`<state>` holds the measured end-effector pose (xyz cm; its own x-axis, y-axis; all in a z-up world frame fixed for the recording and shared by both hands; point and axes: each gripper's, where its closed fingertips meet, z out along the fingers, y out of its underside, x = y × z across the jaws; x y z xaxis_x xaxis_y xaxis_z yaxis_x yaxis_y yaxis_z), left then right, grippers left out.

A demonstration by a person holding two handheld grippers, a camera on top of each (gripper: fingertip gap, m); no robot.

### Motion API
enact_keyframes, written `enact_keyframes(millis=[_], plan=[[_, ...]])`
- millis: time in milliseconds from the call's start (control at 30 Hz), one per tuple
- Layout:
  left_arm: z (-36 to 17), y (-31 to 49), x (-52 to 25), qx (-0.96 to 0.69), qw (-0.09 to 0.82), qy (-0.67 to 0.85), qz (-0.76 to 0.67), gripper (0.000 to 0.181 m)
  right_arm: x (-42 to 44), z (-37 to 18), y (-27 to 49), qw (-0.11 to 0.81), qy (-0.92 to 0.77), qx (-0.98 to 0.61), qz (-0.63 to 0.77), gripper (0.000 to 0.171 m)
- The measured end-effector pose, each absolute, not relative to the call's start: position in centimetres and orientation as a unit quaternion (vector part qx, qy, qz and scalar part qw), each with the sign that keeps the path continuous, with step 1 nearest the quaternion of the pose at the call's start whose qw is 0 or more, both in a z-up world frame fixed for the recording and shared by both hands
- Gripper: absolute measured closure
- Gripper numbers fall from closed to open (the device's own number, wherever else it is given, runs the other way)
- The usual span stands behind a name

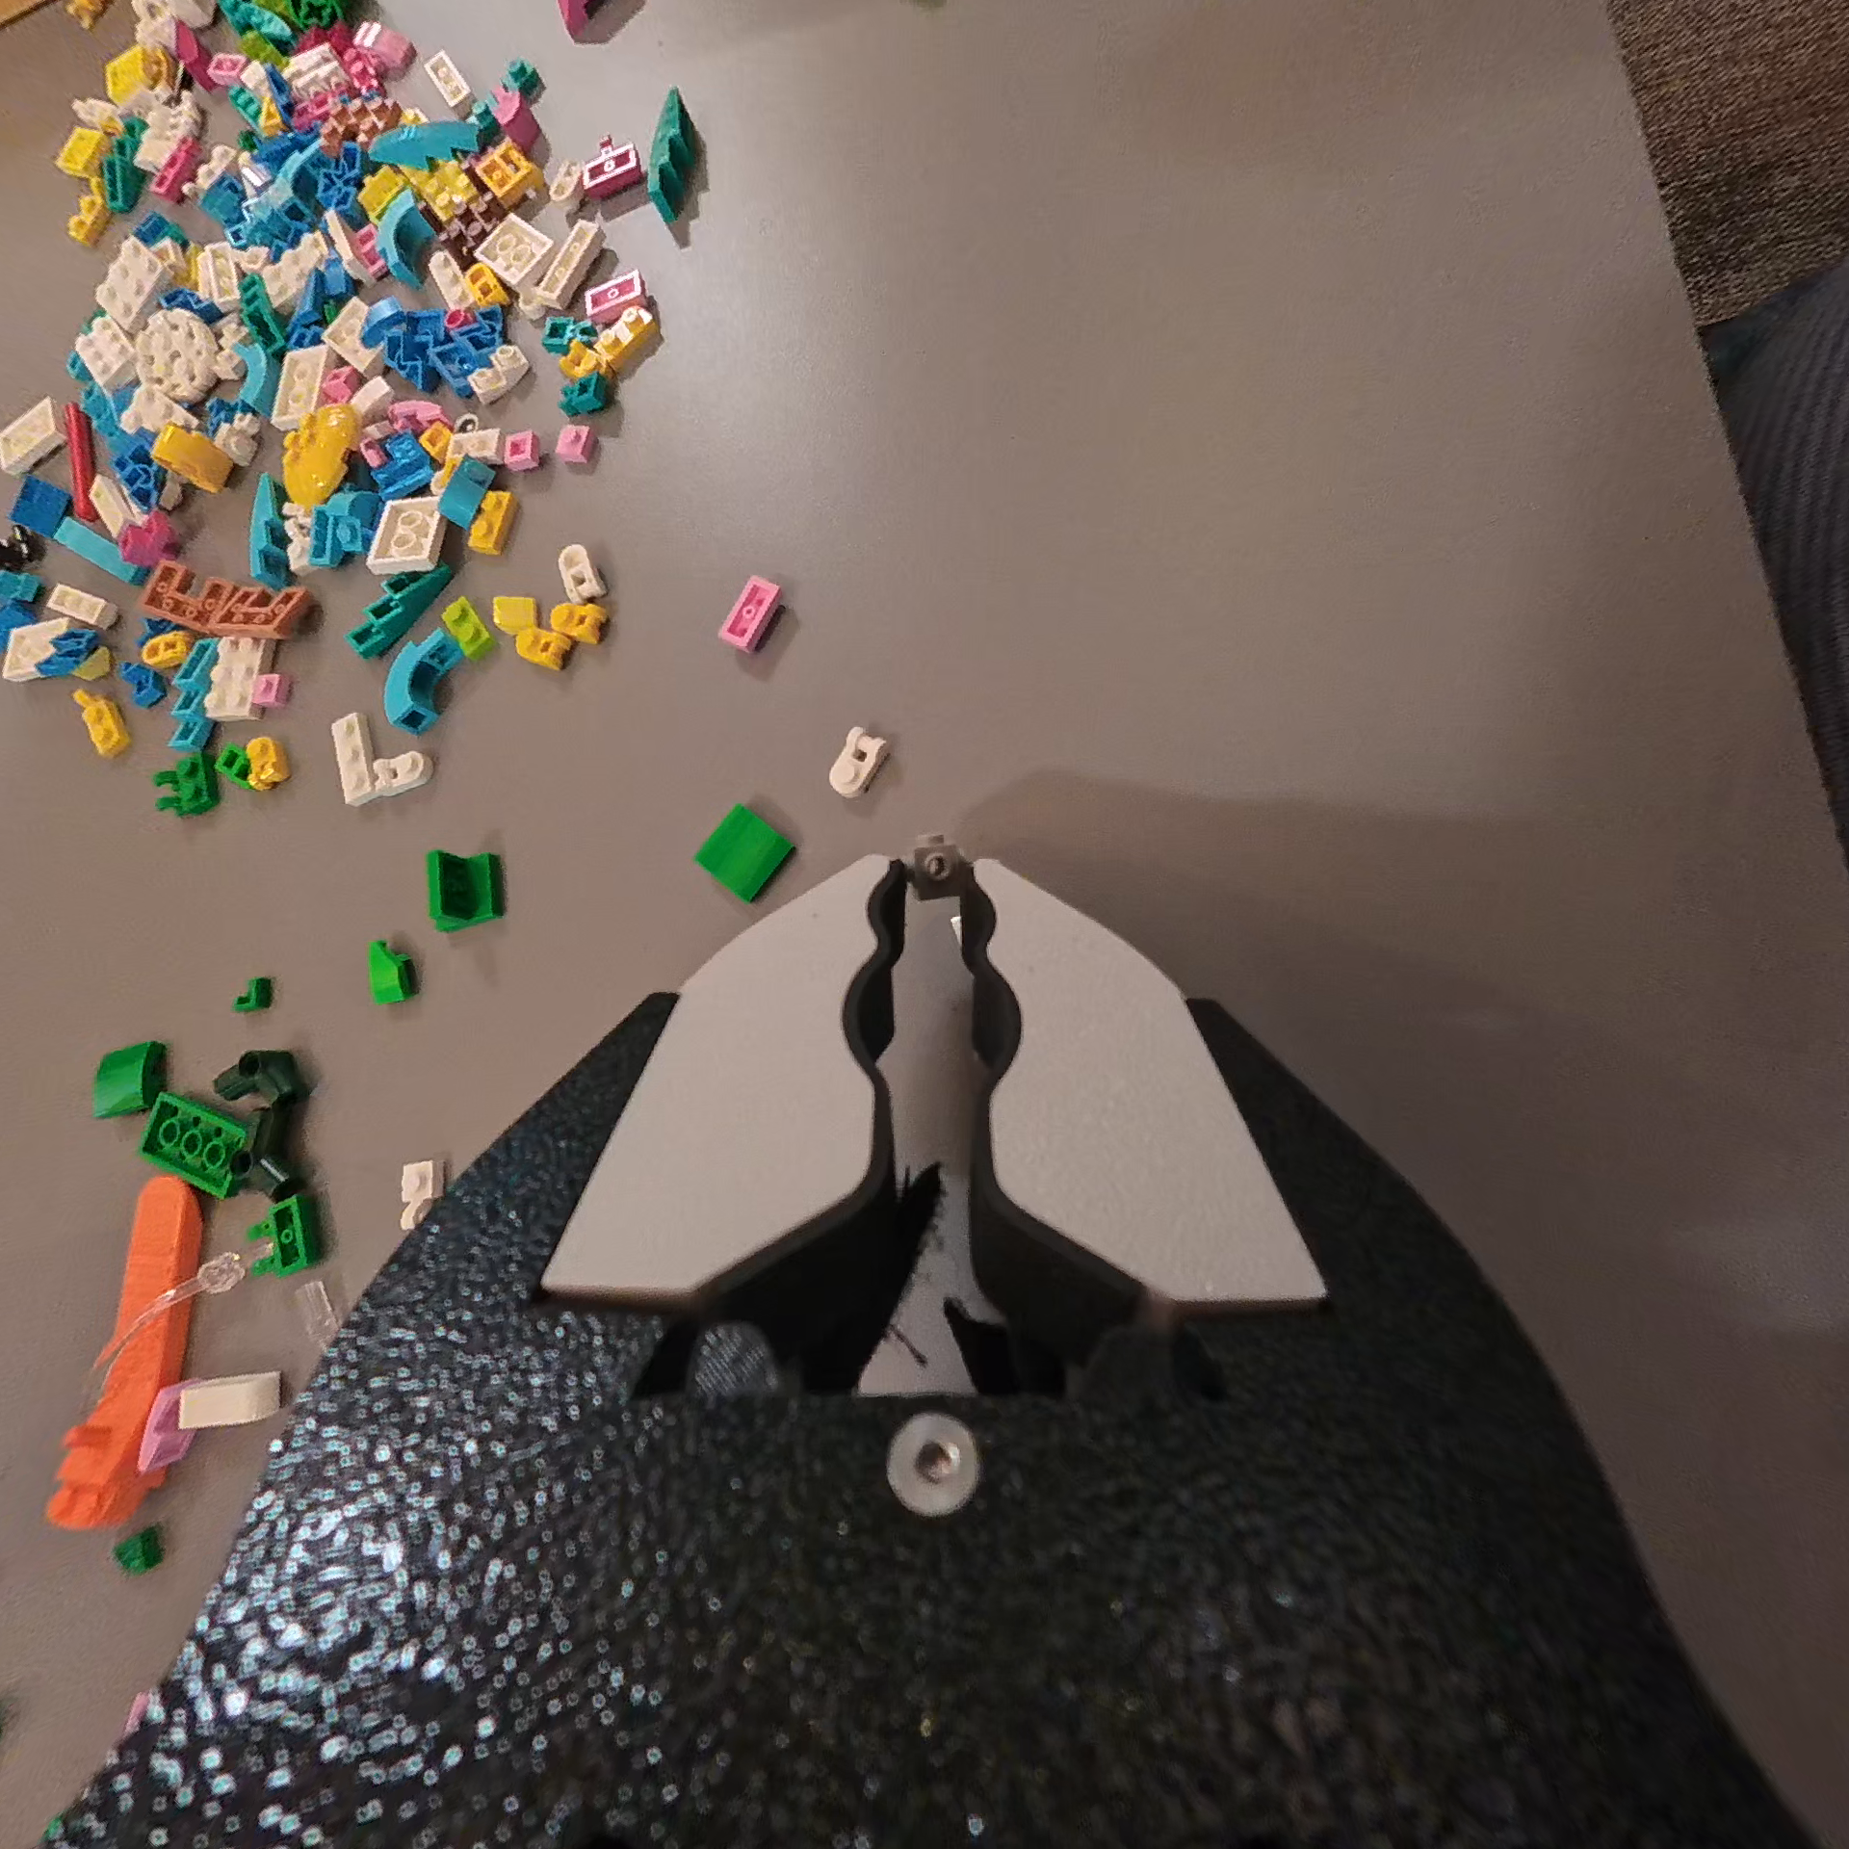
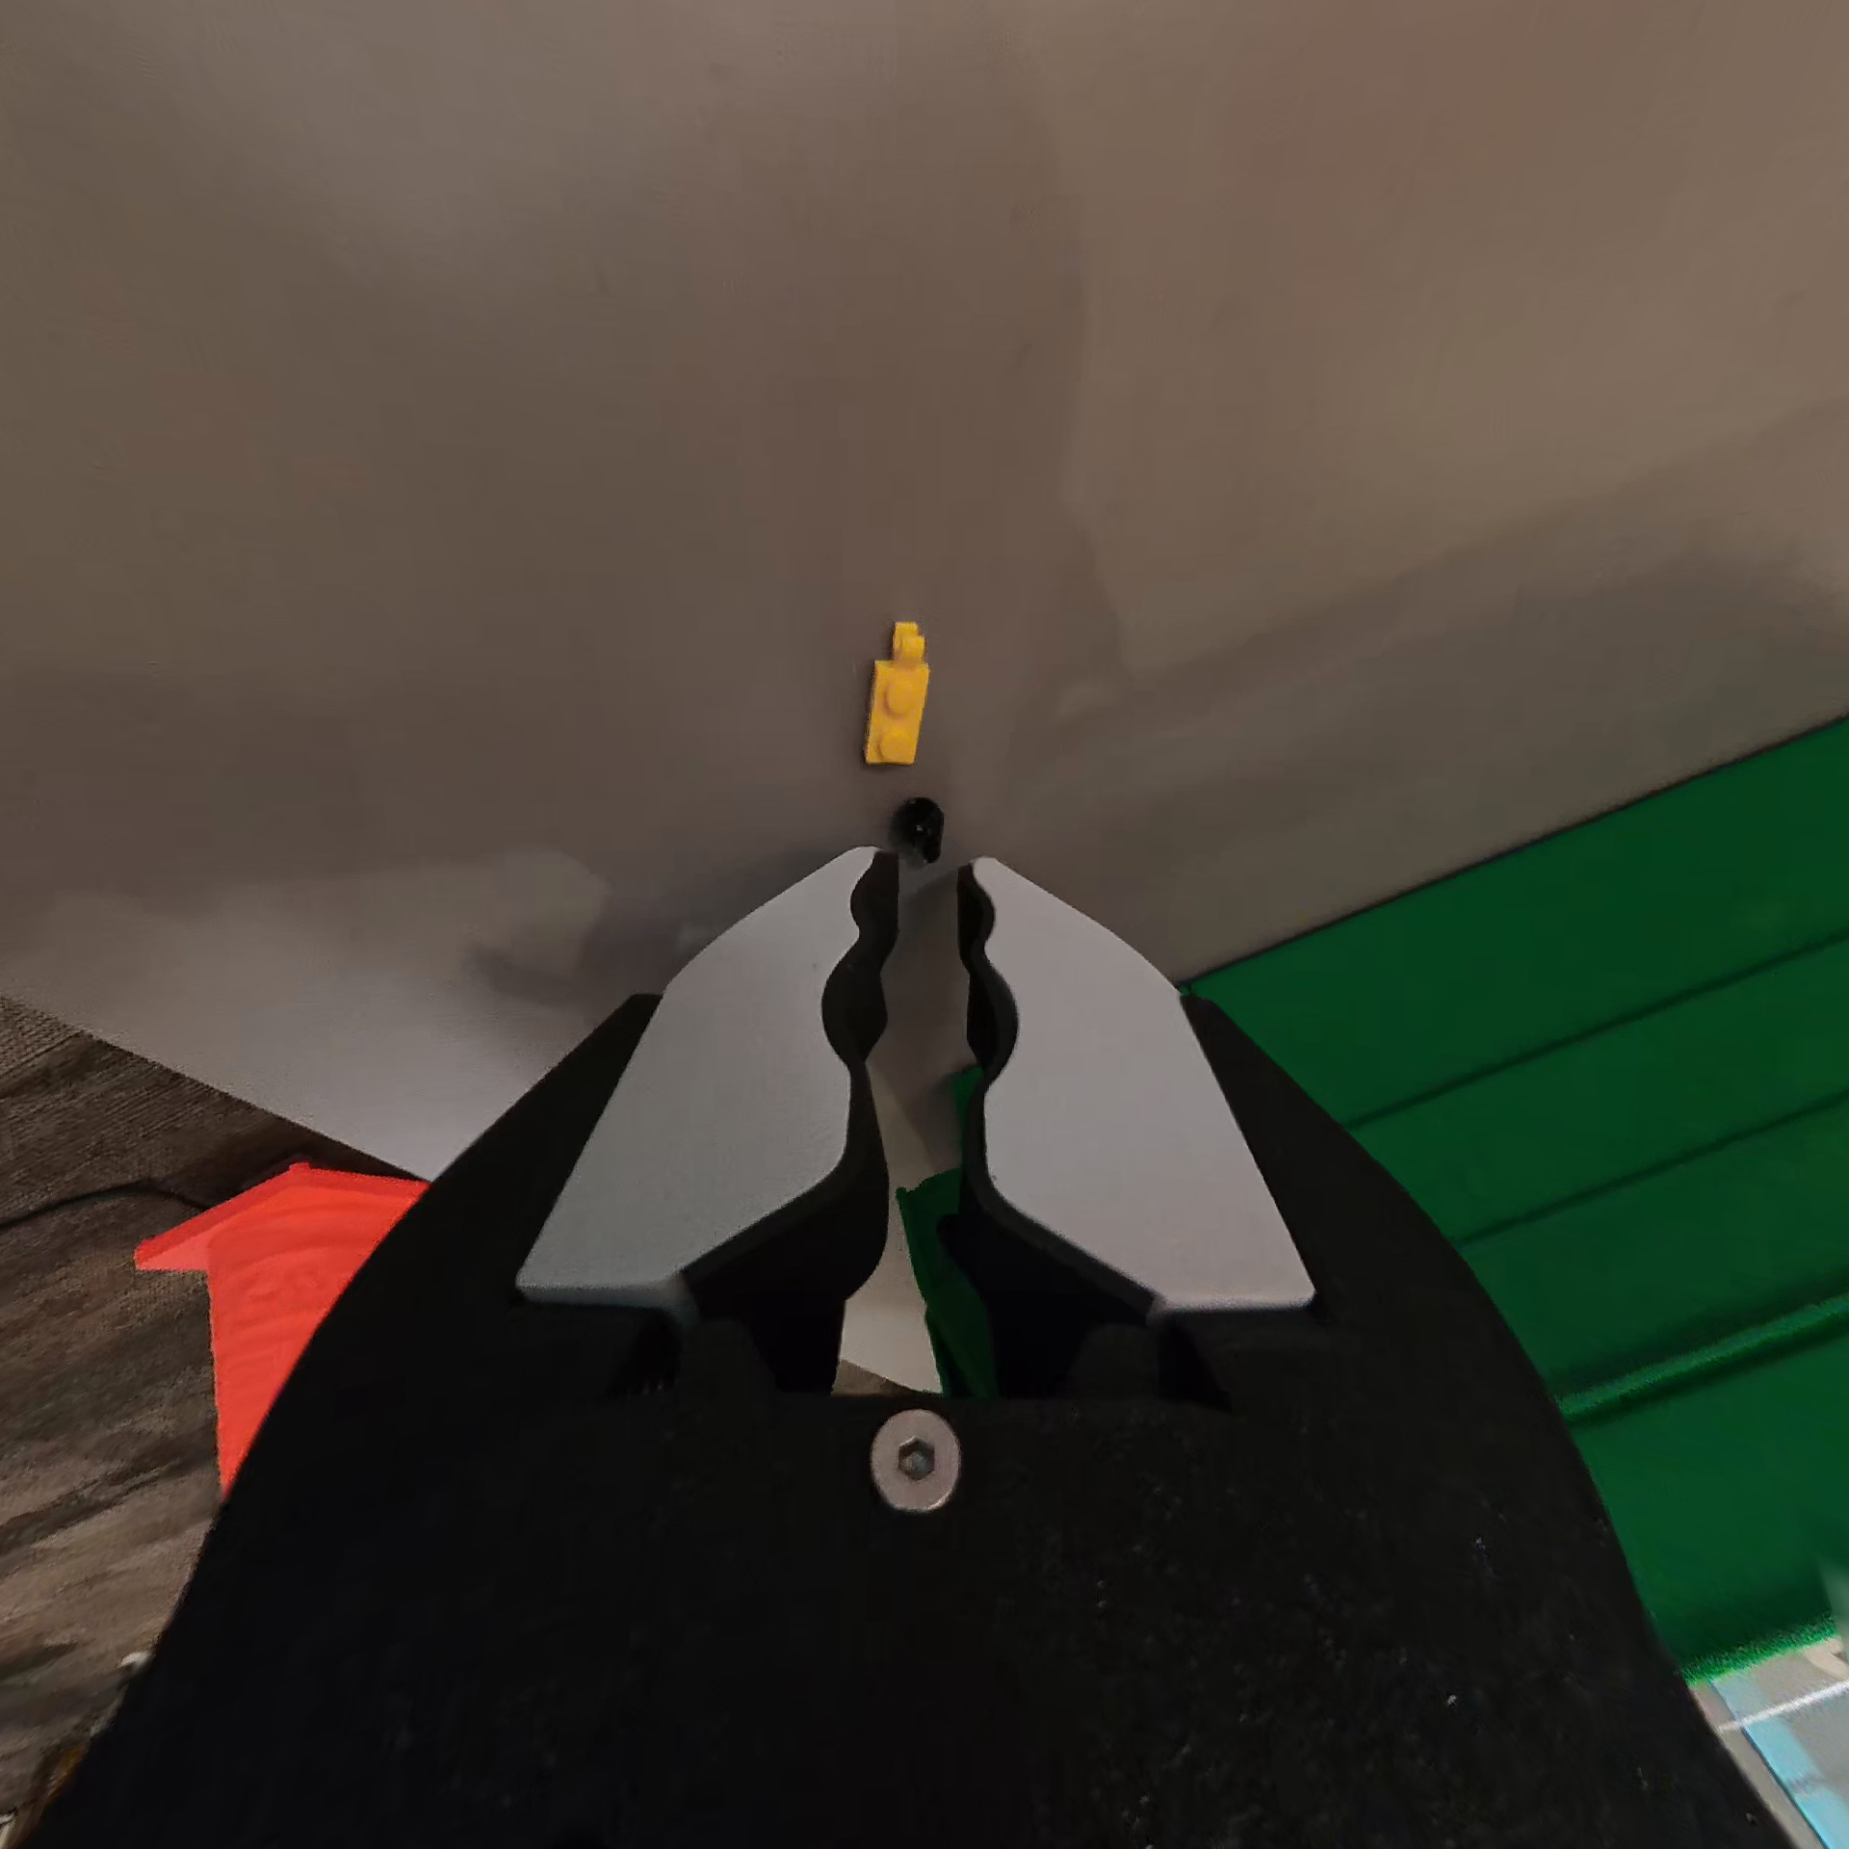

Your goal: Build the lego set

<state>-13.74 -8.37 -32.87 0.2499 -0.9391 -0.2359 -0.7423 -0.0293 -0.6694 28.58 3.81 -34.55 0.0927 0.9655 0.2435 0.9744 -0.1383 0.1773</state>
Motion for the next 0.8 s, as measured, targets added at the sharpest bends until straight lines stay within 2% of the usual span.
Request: enact_keyframes(millis=[100, 267, 400, 567, 800], plan=[[-32.8, -8.4, -13.7, -0.704, 0.36, 0.597, -0.136, 0.171, 28.2, -34.7, 3.9, 0.019, -0.662, -0.734, -0.148, 0.167], [-32.8, -8.4, -13.8, -0.703, 0.361, 0.598, -0.135, 0.171, 28.0, -34.6, 4.0, 0.023, -0.666, -0.731, -0.147, 0.168], [-32.5, -8.3, -13.9, -0.702, 0.368, 0.596, -0.132, 0.171, 25.7, -33.6, 4.3, 0.069, -0.673, -0.723, -0.14, 0.167], [-32.5, -8.0, -14.2, -0.704, 0.372, 0.591, -0.131, 0.171, 13.7, -31.6, 2.6, 0.186, -0.739, -0.642, -0.086, 0.168], [-32.2, -7.0, -15.7, -0.703, 0.392, 0.586, -0.094, 0.171, -4.6, -33.3, -2.6, 0.261, -0.848, -0.462, -0.01, 0.168]])
